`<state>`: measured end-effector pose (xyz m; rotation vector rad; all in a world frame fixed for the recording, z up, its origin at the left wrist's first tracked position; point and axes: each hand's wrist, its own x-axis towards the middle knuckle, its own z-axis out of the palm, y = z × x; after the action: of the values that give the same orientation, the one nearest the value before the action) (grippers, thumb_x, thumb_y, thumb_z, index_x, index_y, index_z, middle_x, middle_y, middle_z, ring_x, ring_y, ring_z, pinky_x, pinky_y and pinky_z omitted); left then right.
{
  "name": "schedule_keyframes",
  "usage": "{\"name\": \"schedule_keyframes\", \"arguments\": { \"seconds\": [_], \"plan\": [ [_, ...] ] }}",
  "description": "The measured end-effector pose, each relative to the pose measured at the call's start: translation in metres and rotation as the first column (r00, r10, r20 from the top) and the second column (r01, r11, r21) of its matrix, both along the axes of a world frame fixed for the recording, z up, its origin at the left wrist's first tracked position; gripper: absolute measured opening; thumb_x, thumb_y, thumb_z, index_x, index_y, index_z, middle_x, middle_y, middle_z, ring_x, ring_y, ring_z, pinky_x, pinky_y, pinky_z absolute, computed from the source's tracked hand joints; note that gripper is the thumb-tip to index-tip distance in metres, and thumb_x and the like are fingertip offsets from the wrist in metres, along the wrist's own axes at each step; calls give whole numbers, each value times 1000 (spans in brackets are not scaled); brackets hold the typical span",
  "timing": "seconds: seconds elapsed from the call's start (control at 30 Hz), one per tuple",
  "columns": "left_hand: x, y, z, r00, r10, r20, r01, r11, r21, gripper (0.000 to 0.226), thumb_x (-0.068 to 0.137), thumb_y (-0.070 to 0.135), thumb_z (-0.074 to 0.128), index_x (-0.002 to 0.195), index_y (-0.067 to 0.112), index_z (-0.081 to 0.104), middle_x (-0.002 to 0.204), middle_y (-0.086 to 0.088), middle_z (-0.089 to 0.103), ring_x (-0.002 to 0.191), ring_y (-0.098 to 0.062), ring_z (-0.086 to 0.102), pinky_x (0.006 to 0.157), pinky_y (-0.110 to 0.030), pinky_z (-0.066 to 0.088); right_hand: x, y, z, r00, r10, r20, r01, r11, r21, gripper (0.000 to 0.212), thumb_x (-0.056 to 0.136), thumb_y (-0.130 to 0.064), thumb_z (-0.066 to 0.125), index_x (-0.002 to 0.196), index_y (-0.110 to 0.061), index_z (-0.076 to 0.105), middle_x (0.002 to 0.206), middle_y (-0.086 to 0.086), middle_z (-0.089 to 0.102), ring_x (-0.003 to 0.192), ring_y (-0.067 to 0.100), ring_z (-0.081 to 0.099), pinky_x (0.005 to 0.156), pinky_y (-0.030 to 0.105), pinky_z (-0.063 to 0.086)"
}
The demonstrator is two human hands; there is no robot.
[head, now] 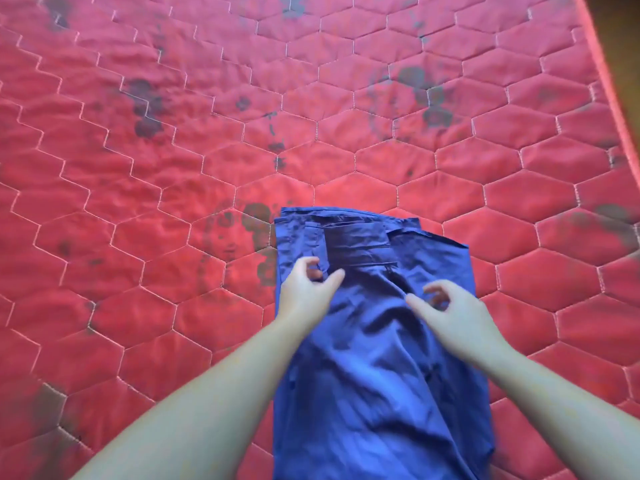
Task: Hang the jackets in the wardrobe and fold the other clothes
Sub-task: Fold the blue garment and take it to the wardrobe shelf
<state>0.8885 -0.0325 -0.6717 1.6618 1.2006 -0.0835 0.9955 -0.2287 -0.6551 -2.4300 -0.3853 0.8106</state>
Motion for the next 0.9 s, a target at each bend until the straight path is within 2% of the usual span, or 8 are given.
{"name": "schedule_keyframes", "arguments": {
  "seconds": [0.13, 0.3, 0.37, 0.43, 0.57, 0.7, 0.8, 0.9],
  "plan": [
    [33, 11, -9, 996, -82, -26, 82, 996, -34, 35, 80, 48, 72, 103, 26, 56, 83, 11, 60, 82, -13, 59, 75, -26, 42, 21, 39, -19, 974, -126, -188, 128, 992, -1, 36, 77, -52, 72, 92, -21, 62, 81, -7, 62, 79, 15, 58, 70, 27, 41],
    [44, 25, -24, 996, -73, 58, 64, 987, 147, 19, 81, 38, 73, 74, 28, 60, 67, 14, 56, 62, -5, 51, 60, -21, 38, 30, 58, -29, 987, -155, -50, 162, 971, 179, 14, 83, -25, 70, 75, -16, 64, 61, -5, 59, 57, 10, 49, 57, 26, 39],
    [43, 30, -25, 995, -88, 38, 78, 973, 216, 19, 80, 36, 76, 89, 28, 61, 82, 9, 57, 78, -10, 54, 69, -21, 38, 30, 63, -27, 993, -105, 47, 99, 988, 117, 13, 84, -27, 69, 78, -19, 60, 64, -6, 59, 60, 9, 52, 57, 22, 39],
    [43, 36, -26, 986, -165, -23, 162, 918, 363, 47, 75, 37, 78, 116, 27, 56, 110, 2, 54, 105, -19, 51, 89, -28, 40, 28, 66, -25, 985, -60, 164, 43, 994, 105, 20, 82, -31, 70, 87, -22, 54, 79, -7, 57, 71, 13, 52, 63, 28, 40],
    [50, 56, -14, 920, -321, -227, 391, 797, 460, 85, 71, 42, 75, 144, 36, 31, 146, 7, 33, 135, -20, 29, 109, -42, 28, 42, 80, -18, 894, 139, 426, -182, 981, 61, 56, 74, -44, 76, 119, -21, 52, 117, -2, 51, 107, 22, 51, 88, 42, 42],
    [70, 69, -12, 731, -520, -443, 677, 636, 370, 96, 66, 50, 71, 148, 38, 22, 151, 4, 26, 140, -21, 22, 112, -46, 19, 76, 96, -15, 887, 414, 205, -303, 856, -418, 102, 57, -78, 67, 140, -27, 34, 139, 1, 40, 128, 27, 38, 102, 46, 30],
    [85, 81, -7, 688, -527, -499, 712, 625, 321, 92, 61, 64, 72, 138, 34, 32, 135, 2, 47, 127, -26, 40, 102, -47, 27, 92, 106, -13, 870, 486, 80, -397, 788, -470, 87, 56, -76, 68, 121, -25, 42, 112, -4, 57, 109, 24, 54, 88, 43, 34],
    [89, 97, 1, 641, -558, -527, 732, 651, 202, 70, 60, 72, 71, 112, 30, 49, 110, 7, 61, 112, -25, 52, 90, -43, 30, 100, 116, -10, 851, 519, -81, -512, 786, -346, 59, 61, -61, 77, 103, -24, 59, 97, -9, 66, 92, 20, 61, 80, 36, 45]
  ]
}}
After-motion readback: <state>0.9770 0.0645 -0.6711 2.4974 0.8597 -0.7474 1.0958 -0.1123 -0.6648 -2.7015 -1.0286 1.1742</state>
